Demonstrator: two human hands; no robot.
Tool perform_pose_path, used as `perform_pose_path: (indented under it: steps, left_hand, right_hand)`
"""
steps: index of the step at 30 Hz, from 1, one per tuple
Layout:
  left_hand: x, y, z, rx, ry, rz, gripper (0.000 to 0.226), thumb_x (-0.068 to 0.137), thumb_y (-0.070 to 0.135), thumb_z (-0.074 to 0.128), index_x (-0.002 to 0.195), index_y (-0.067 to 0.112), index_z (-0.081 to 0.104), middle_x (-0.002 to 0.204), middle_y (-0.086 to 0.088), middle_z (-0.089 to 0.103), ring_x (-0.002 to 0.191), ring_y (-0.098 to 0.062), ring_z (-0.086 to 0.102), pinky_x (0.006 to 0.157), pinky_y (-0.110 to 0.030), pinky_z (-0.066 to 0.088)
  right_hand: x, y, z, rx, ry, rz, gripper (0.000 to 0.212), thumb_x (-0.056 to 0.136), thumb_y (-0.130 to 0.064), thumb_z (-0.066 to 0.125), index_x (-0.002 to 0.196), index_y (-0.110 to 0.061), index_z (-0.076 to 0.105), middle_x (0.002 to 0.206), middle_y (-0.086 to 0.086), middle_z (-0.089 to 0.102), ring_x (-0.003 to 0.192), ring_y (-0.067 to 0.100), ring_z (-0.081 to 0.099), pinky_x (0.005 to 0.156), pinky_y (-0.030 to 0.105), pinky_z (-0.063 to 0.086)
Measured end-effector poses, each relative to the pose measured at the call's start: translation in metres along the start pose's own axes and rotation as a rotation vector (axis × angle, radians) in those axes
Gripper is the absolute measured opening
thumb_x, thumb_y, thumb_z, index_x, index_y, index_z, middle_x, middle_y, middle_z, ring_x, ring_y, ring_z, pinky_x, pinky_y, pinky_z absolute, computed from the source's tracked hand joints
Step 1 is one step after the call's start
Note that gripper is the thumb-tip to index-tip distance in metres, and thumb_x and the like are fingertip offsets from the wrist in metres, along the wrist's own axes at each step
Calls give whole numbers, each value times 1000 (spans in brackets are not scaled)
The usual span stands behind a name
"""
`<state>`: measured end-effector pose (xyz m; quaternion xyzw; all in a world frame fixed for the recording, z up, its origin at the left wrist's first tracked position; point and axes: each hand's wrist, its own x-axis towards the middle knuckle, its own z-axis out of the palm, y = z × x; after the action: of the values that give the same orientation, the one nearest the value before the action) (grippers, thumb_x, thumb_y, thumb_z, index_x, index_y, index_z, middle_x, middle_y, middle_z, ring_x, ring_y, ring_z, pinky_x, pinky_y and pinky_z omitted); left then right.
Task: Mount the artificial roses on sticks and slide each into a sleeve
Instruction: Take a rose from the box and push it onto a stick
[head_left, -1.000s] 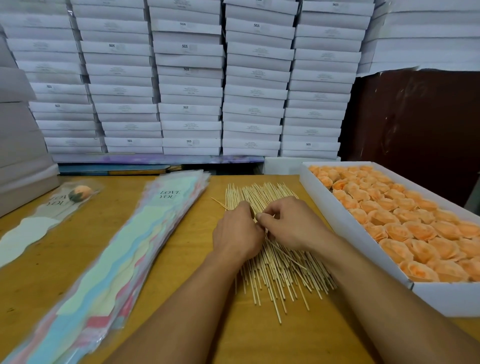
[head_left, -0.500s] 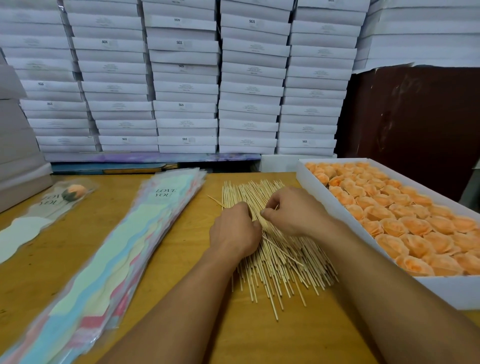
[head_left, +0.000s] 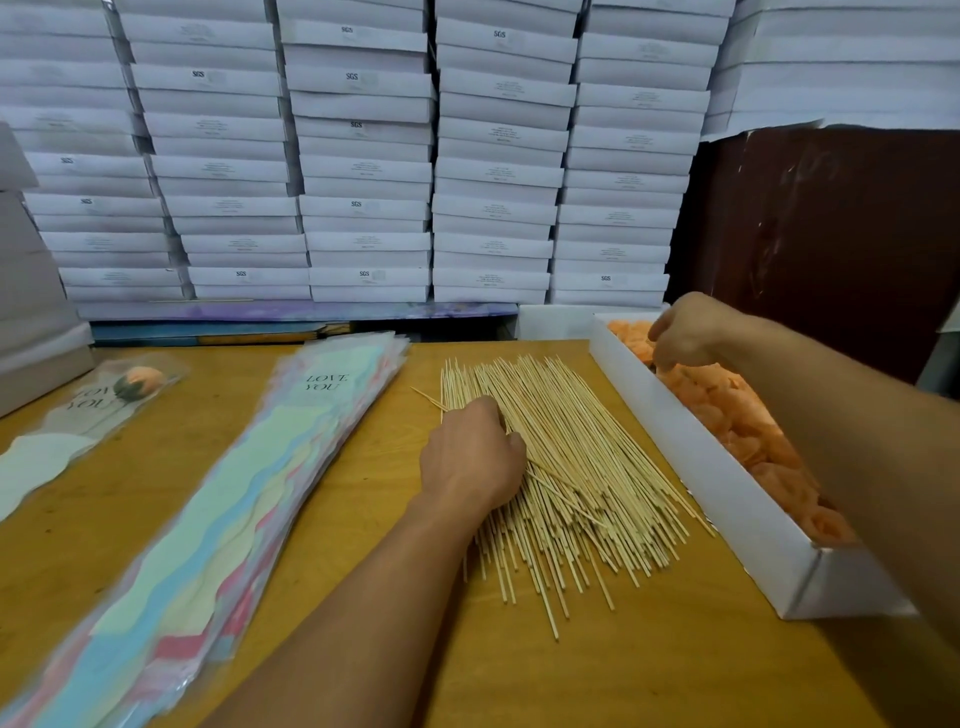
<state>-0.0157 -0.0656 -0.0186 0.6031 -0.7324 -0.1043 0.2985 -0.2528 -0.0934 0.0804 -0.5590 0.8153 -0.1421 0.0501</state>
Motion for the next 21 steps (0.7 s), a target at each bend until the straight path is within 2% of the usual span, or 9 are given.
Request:
perform_pose_path:
  steps: [3,9,13,18,21]
  left_hand:
    - [0,1,-1,-8,-5,-6,13,95,30,59,100,18,60,93,2,62,85,-21,60,73,-38,55]
    - [-1,2,-2,-12,-14,-12,13,95,31,59,99,19,59,94,2,61,86,-22,60,76,-40,56]
    - [-2,2,-2,-9,-22,-10,14,94,31,59,100,18,59,96,1,62,88,-23,60,76,-40,55]
    - [-2,3,-2,-6,-27,-17,14,94,31,59,98,18,59,94,1,62,87,-23,60,73,-38,53]
    - [-2,3,-2,-5,-30,-19,14,94,31,59,99,18,60,94,1,62,87,-23,61,75,-39,55]
  right_hand:
    - [7,8,6,-79,-58,3,42,86,-10,74,127,-2,66,130,16,64,118,33,62,102,44,52]
    - [15,21,15,-37,-154,8,45,85,-20,78,128,-12,68,128,11,66,116,32,62,99,43,52]
    - [18,26,20,-69,-144,1,51,84,-29,80,130,-14,66,127,9,67,113,32,63,91,40,52]
    - [20,28,27,-160,-49,-5,45,89,-43,72,126,-18,68,126,6,66,115,30,58,101,44,50]
    - [21,27,26,-198,-14,5,40,90,-38,72,122,-14,69,123,6,68,110,28,59,101,41,49]
